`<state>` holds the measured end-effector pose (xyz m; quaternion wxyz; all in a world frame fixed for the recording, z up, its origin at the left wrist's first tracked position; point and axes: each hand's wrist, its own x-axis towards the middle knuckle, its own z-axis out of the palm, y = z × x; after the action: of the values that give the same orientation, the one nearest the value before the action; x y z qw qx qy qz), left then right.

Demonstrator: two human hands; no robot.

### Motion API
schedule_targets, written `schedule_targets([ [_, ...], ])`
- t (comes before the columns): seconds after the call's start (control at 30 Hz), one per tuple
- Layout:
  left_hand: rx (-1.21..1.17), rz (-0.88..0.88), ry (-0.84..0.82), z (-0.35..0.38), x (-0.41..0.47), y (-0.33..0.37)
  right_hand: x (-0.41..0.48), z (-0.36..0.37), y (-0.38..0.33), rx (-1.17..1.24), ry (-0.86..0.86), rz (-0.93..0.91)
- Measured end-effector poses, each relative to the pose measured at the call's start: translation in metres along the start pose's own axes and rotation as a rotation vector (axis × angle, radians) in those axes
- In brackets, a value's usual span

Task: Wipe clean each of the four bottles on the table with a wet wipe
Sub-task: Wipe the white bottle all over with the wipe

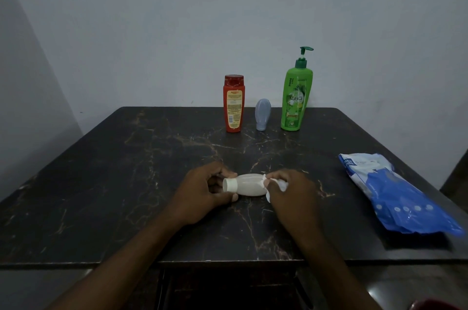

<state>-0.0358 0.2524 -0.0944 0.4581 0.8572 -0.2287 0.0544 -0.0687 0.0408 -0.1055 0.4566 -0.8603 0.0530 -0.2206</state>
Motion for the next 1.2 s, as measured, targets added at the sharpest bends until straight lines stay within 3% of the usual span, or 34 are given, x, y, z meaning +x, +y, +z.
schedule_targets([
  [0.27,0.096,0.054,0.028,0.004,0.001,-0.004,-0.011,0.016,-0.014,-0.139,-0.16,-0.431],
  [0.37,0.132,0.081,0.034,0.006,0.0,-0.005,-0.01,0.015,-0.013,-0.13,-0.143,-0.41],
  [0.5,0.117,0.066,0.027,0.005,-0.001,-0.006,-0.004,0.007,-0.003,-0.11,0.016,-0.132],
  [0.57,0.109,0.065,0.029,0.005,-0.001,-0.006,-0.002,0.005,-0.001,-0.101,0.041,-0.076],
  [0.83,0.137,0.092,0.042,0.004,-0.001,-0.003,-0.013,0.012,-0.016,-0.106,-0.145,-0.445],
  [1.07,0.081,0.041,0.04,0.002,-0.004,0.003,-0.006,0.004,-0.003,-0.115,-0.015,-0.079],
  [1.2,0.027,0.027,0.04,-0.001,-0.005,0.004,-0.003,0.0,0.0,-0.056,0.042,0.029],
])
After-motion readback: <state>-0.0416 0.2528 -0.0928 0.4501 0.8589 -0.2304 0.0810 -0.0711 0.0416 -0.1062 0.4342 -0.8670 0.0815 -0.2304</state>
